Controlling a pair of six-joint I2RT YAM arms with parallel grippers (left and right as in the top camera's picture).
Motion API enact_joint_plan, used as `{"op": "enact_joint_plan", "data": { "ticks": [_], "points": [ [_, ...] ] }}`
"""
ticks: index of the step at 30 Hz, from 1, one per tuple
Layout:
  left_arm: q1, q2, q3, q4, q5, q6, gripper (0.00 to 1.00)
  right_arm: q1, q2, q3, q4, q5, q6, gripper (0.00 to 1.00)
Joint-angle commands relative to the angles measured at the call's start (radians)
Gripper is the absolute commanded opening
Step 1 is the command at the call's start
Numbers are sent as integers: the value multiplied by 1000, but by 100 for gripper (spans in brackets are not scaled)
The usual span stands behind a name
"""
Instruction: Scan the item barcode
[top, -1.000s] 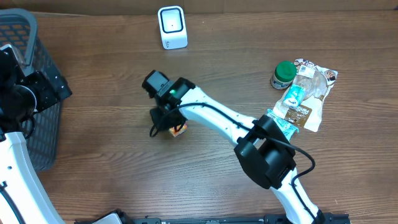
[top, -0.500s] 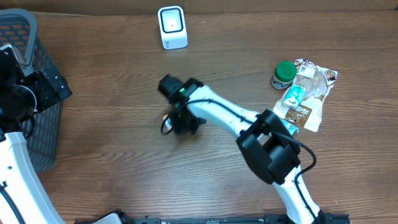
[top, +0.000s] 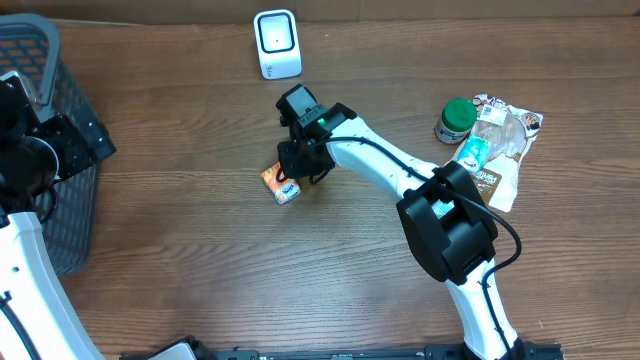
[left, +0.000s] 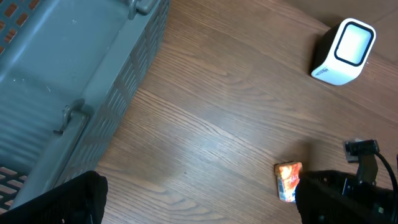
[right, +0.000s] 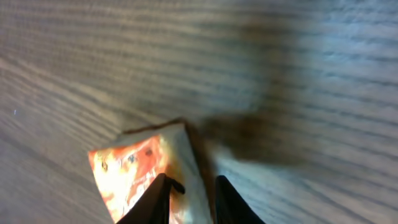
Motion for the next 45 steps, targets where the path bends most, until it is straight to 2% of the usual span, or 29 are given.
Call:
{"op": "enact_joint_plan", "data": {
  "ticks": [1, 3, 9, 13, 19, 22, 34, 38, 41, 45],
  "points": [
    [4, 3, 8, 1, 10, -3, 100, -31, -43, 45, -48, -11, -21, 25],
    [4, 3, 8, 1, 10, -3, 100, -54, -48, 85, -101, -22, -24, 28],
    [4, 3, 8, 1, 10, -3, 100, -101, -62, 139, -230, -187, -6, 47],
    [4, 3, 8, 1, 10, -3, 99, -93, -52, 109, -254, -224, 72, 48],
    [4, 3, 8, 1, 10, -3, 99, -44, -51, 26, -200, -214, 148, 47],
    [4, 3, 8, 1, 10, -3, 100, -29, -51, -7, -179, -171, 201, 43],
    [4, 3, 8, 1, 10, -3, 100, 5, -51, -116, -18, -159, 226, 28],
    [4, 3, 8, 1, 10, -3, 99, 8, -50, -156, 18, -150, 258, 20],
    [4, 3, 8, 1, 10, -3, 99, 8, -50, -165, 15, -144, 263, 5],
    [4, 3, 8, 1, 10, -3, 100, -3, -58, -159, -1, -153, 259, 4]
  ]
}}
